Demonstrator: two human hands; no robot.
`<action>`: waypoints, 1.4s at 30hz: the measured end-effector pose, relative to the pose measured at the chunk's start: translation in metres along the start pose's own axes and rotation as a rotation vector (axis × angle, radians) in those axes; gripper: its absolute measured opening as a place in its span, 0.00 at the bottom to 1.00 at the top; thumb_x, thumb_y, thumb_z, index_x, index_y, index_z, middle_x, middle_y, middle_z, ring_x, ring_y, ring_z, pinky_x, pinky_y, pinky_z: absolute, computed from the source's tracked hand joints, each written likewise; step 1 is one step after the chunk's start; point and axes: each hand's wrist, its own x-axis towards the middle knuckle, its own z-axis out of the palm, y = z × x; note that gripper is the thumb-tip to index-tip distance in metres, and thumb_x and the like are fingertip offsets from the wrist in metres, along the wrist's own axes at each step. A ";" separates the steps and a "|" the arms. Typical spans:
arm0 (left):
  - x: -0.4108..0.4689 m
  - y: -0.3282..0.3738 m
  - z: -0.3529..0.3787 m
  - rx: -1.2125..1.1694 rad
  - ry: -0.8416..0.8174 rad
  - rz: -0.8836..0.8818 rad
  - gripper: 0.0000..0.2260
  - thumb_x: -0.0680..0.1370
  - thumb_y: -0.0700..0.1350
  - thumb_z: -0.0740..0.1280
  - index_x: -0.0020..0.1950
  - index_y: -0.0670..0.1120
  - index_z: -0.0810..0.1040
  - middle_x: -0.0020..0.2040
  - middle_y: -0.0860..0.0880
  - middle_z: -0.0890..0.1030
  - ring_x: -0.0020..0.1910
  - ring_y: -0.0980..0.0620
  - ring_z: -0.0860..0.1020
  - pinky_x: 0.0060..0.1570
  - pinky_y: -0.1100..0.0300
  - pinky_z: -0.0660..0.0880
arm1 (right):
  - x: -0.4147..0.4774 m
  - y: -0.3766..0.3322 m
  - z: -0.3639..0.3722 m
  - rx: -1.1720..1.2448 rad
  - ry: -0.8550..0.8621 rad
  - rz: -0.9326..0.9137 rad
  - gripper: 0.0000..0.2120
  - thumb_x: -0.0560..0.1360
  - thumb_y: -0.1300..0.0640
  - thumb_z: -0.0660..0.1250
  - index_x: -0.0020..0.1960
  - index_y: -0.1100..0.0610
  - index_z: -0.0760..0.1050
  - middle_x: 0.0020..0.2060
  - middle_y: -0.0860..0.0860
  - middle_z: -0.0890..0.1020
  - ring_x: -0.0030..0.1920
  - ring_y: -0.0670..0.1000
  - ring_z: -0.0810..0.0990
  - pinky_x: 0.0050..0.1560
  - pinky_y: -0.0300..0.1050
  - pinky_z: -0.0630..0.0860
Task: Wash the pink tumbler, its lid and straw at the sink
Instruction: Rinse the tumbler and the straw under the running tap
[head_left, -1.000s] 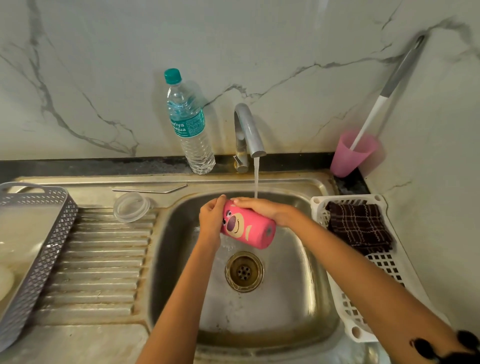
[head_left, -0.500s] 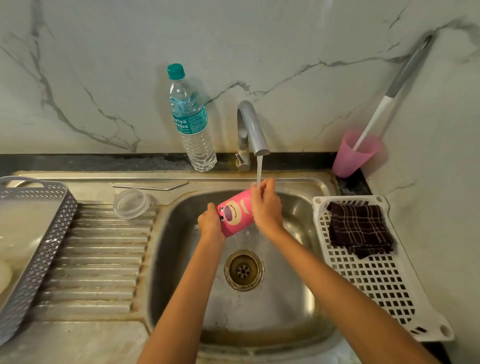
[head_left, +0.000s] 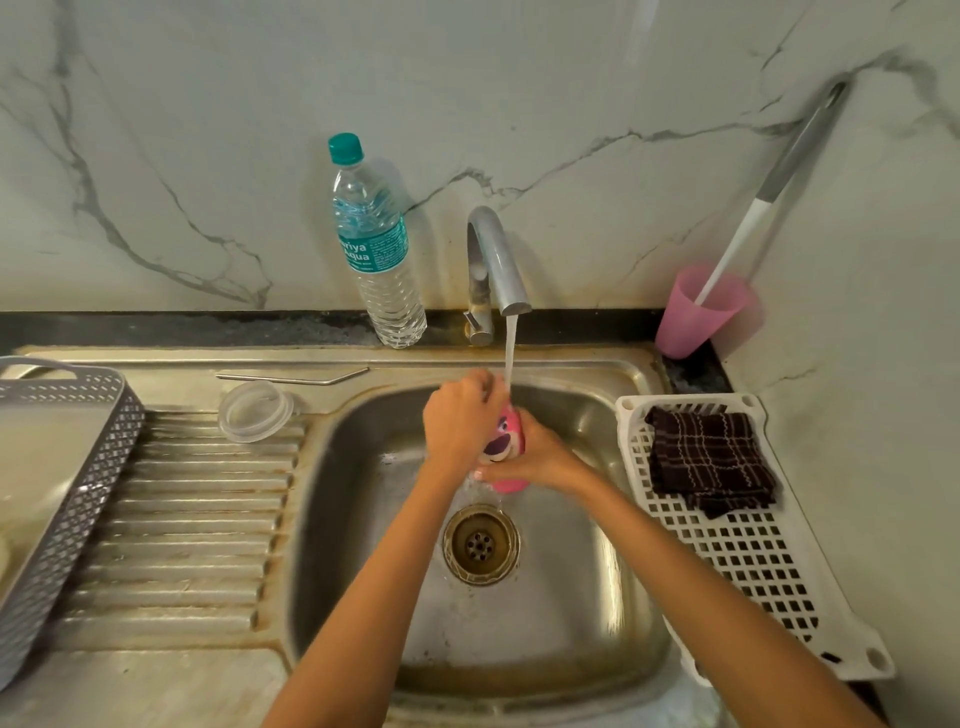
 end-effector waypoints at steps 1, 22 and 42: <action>-0.002 0.004 0.004 0.057 -0.006 0.067 0.14 0.82 0.50 0.60 0.44 0.41 0.77 0.36 0.42 0.81 0.38 0.39 0.80 0.36 0.54 0.70 | 0.000 0.002 0.003 0.002 0.065 -0.014 0.44 0.58 0.52 0.83 0.68 0.50 0.64 0.58 0.47 0.77 0.58 0.49 0.77 0.59 0.47 0.76; -0.014 -0.008 0.018 0.229 -0.491 0.236 0.18 0.83 0.53 0.55 0.58 0.40 0.74 0.51 0.39 0.81 0.51 0.37 0.80 0.49 0.48 0.75 | 0.001 0.028 0.014 0.139 0.268 -0.268 0.41 0.58 0.58 0.81 0.65 0.41 0.65 0.58 0.46 0.78 0.59 0.46 0.78 0.58 0.45 0.78; -0.064 -0.053 0.018 -1.339 -0.171 -0.960 0.22 0.78 0.63 0.61 0.60 0.47 0.73 0.60 0.42 0.78 0.57 0.43 0.78 0.45 0.49 0.79 | 0.005 -0.010 0.012 0.953 -0.089 0.222 0.24 0.72 0.40 0.69 0.62 0.53 0.78 0.50 0.54 0.83 0.45 0.52 0.83 0.49 0.48 0.80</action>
